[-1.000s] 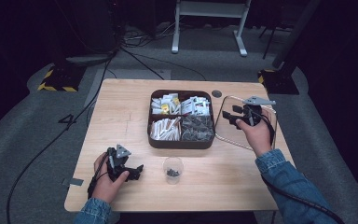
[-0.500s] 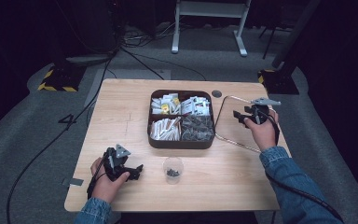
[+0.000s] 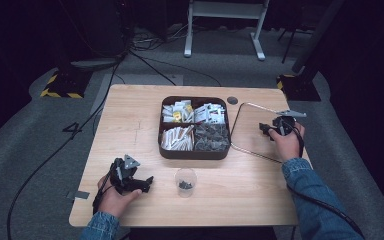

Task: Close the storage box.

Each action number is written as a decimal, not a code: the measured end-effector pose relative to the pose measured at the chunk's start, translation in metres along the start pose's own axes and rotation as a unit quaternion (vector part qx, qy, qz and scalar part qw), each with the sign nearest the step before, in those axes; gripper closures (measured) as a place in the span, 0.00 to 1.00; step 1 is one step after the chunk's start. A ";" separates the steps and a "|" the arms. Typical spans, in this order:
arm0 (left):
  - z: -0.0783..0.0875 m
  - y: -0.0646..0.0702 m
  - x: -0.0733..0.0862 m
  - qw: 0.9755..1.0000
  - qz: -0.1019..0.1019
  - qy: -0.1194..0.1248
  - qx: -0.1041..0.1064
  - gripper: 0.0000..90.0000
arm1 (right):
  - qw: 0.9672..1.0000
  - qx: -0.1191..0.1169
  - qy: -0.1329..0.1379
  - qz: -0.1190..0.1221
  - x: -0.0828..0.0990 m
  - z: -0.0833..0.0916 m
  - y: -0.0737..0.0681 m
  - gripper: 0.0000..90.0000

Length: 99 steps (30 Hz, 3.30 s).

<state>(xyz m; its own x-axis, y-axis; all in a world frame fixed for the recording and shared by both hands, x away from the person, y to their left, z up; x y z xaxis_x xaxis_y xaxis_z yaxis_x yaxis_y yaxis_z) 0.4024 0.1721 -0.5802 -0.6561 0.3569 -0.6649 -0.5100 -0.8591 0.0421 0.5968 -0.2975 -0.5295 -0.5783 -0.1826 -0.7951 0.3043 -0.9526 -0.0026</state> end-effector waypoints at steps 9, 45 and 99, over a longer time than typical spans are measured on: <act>0.000 0.000 0.000 1.000 0.000 -0.001 -0.001 0.00 | 1.000 0.001 -0.013 -0.013 0.012 -0.012 0.005 0.42; 0.000 -0.006 0.000 1.000 0.010 0.000 -0.012 0.00 | 1.000 0.017 -0.026 0.005 0.023 -0.021 0.006 0.65; 0.000 -0.007 0.000 1.000 0.002 -0.001 -0.002 0.00 | 0.998 -0.017 0.047 0.043 -0.059 0.049 -0.025 0.65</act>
<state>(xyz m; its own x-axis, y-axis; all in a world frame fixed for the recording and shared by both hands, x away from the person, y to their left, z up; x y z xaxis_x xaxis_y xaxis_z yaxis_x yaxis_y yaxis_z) 0.4059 0.1778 -0.5802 -0.6589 0.3538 -0.6639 -0.5055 -0.8618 0.0424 0.5860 -0.2749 -0.4525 -0.4763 -0.2374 -0.8466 0.3762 -0.9253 0.0479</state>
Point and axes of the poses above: each handheld gripper's, and its own axes: z roughly backward along the jaws, x roughly out of its underside, y roughly to its right, the point moved 10 cm from there along -z, roughly forward along the jaws, and after that the axes turned 1 degree about x, right-handed, at the moved point
